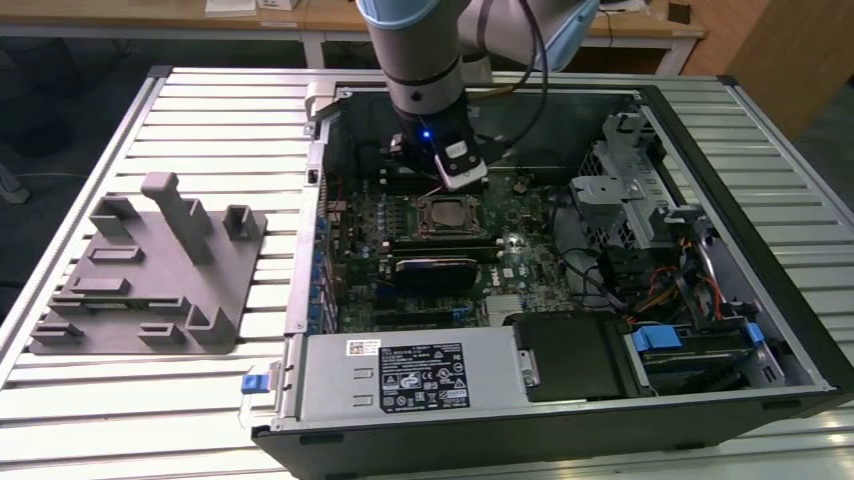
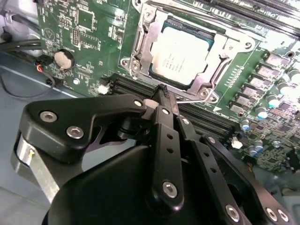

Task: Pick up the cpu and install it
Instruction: 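Install the first cpu locking lever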

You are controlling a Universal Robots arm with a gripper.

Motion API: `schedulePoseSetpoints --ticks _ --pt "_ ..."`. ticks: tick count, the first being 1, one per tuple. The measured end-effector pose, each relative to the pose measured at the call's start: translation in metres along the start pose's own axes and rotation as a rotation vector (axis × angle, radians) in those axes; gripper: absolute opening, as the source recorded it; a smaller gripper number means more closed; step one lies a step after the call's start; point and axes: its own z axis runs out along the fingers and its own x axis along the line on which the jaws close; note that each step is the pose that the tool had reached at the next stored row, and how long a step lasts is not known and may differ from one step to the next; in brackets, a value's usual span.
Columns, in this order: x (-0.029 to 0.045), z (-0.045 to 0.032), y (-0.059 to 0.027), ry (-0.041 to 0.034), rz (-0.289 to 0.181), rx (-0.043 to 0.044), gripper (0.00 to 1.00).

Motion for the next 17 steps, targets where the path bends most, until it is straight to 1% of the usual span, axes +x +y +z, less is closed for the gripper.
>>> schedulePoseSetpoints --ticks 2,8,11,17 --pt "0.0004 0.0011 0.0007 -0.004 0.015 0.0029 0.11" --pt "0.003 0.0049 0.0089 -0.008 0.03 0.0054 0.11" --pt "0.0039 0.0068 0.0107 -0.0103 0.038 0.0066 0.11" --pt "0.0054 0.0142 0.0096 -0.0234 0.069 0.0112 0.11"
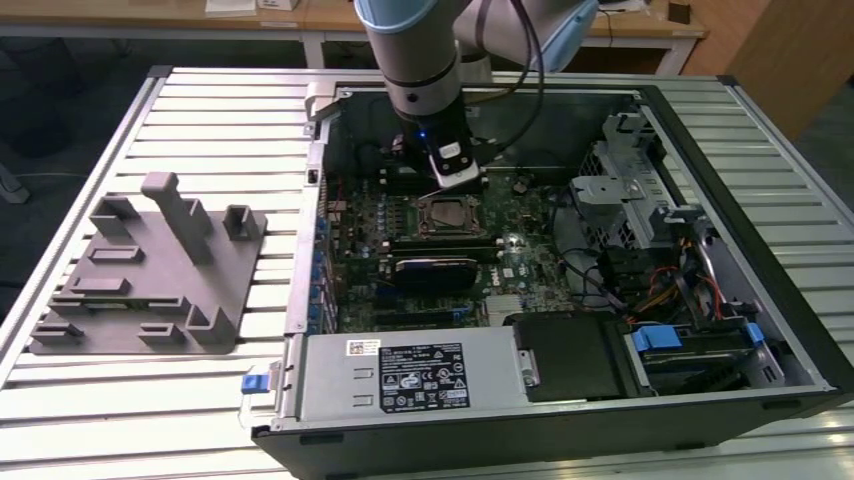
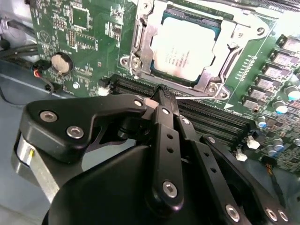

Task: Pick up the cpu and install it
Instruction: 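Install the first cpu locking lever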

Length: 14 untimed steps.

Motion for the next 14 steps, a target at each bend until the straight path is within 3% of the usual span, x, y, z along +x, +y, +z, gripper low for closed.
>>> schedulePoseSetpoints --ticks 2,8,14 --pt "0.0002 0.0014 -0.0002 -0.0033 0.007 0.0011 0.11" --pt "0.0005 0.0016 0.0002 -0.0039 0.008 0.0019 0.11" --pt "0.0027 0.0032 0.0057 -0.0077 0.023 0.0045 0.11"
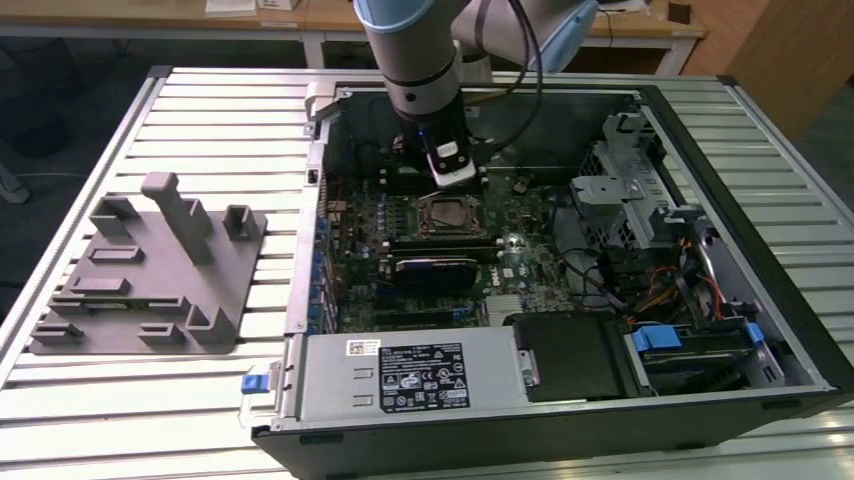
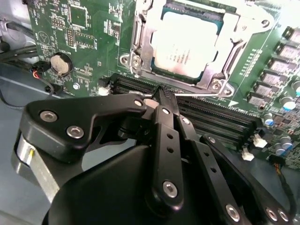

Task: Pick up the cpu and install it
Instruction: 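Install the first cpu locking lever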

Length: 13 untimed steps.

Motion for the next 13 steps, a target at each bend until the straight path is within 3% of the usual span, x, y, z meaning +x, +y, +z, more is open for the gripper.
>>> schedulePoseSetpoints --ticks 13 --pt "0.0025 0.0061 0.0011 -0.0226 0.086 0.0163 0.11"
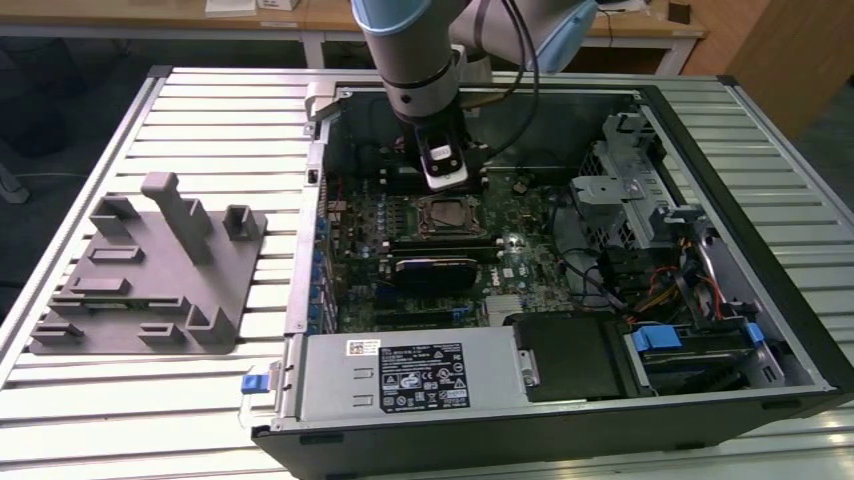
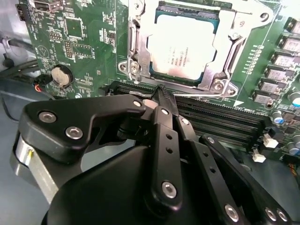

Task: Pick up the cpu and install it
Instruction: 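Install the first cpu locking lever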

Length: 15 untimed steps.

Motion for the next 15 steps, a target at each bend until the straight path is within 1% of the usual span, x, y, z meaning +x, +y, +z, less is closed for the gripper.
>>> schedulePoseSetpoints --ticks 5,15 --pt "0.0017 0.0014 0.0022 -0.0056 0.021 0.0037 0.11" --pt "0.0023 0.0048 0.0014 -0.0126 0.041 0.0114 0.11"
